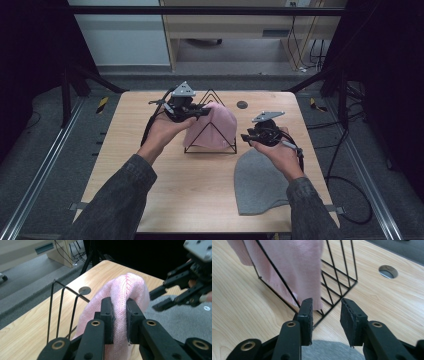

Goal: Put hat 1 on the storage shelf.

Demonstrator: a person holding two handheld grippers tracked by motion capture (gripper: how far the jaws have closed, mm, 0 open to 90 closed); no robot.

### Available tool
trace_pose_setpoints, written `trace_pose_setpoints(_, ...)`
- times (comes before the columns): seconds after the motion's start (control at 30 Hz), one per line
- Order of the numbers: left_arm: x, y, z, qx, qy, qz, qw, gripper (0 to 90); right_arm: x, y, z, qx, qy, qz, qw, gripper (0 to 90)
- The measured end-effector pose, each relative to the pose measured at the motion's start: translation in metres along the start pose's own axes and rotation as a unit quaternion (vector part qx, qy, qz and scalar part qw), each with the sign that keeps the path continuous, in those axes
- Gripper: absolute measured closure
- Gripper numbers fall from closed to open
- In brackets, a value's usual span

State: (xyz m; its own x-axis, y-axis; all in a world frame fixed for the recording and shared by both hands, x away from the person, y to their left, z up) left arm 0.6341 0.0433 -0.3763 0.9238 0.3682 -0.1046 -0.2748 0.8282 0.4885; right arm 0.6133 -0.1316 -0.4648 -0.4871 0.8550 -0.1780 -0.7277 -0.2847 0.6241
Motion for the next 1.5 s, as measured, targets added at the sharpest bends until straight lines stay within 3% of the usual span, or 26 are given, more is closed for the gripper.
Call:
trace_pose_setpoints(0.43,0.004,0.002,-0.021,0.022,0.008,0.004,0.9997,76.8,-0.027,0.008,-0.019,0.012,-0.019,-0.034,0.9992,53.1)
trace_pose_setpoints(0.5,0.003,0.001,-0.027,0.032,0.008,0.002,0.9995,75.9,-0.034,0.008,-0.027,0.022,-0.026,-0.04,0.9986,51.9)
trace_pose_setpoints(0.6,0.003,0.003,-0.029,0.026,0.013,0.001,0.9996,73.5,-0.043,0.008,-0.037,0.033,-0.033,-0.047,0.9978,51.6)
trace_pose_setpoints(0.73,0.002,0.007,-0.028,0.011,0.016,0.005,0.9998,63.7,-0.05,0.006,-0.048,0.047,-0.045,-0.05,0.9966,48.8)
trace_pose_setpoints(0.8,-0.002,0.013,-0.026,-0.007,0.017,0.004,0.9998,54.0,-0.053,0.005,-0.055,0.054,-0.047,-0.052,0.9961,47.4)
trace_pose_setpoints(0.97,-0.008,0.027,-0.028,-0.011,0.007,0.022,0.9997,33.5,-0.061,-0.003,-0.074,0.079,-0.058,-0.048,0.994,42.3)
trace_pose_setpoints(1.17,-0.013,0.045,-0.051,-0.008,0.007,0.037,0.9993,17.0,-0.07,-0.017,-0.096,0.117,-0.058,-0.057,0.9898,44.6)
trace_pose_setpoints(1.23,-0.014,0.053,-0.069,-0.004,0.013,0.042,0.999,12.8,-0.073,-0.019,-0.099,0.121,-0.062,-0.059,0.989,44.8)
trace_pose_setpoints(1.3,-0.014,0.057,-0.081,-0.004,0.024,0.044,0.9987,10.8,-0.076,-0.021,-0.101,0.124,-0.064,-0.061,0.9883,44.4)
trace_pose_setpoints(1.5,-0.014,0.062,-0.124,0.014,0.034,0.053,0.9979,9.8,-0.079,-0.03,-0.108,0.135,-0.069,-0.062,0.9865,41.2)
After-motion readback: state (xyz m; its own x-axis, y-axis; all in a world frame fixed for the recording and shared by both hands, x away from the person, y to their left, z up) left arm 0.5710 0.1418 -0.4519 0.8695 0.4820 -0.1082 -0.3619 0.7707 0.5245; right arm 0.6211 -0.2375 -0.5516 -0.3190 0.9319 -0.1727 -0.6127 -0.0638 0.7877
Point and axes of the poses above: each handheld gripper's, and its own axes: y roughly backward along the jaws, z roughly out of its top, x roughly to its left, the point moved 10 cm from there along -y, roughly forward along the jaws, and after that the axes turned 14 degrees about -z, right-handed, at the moved point
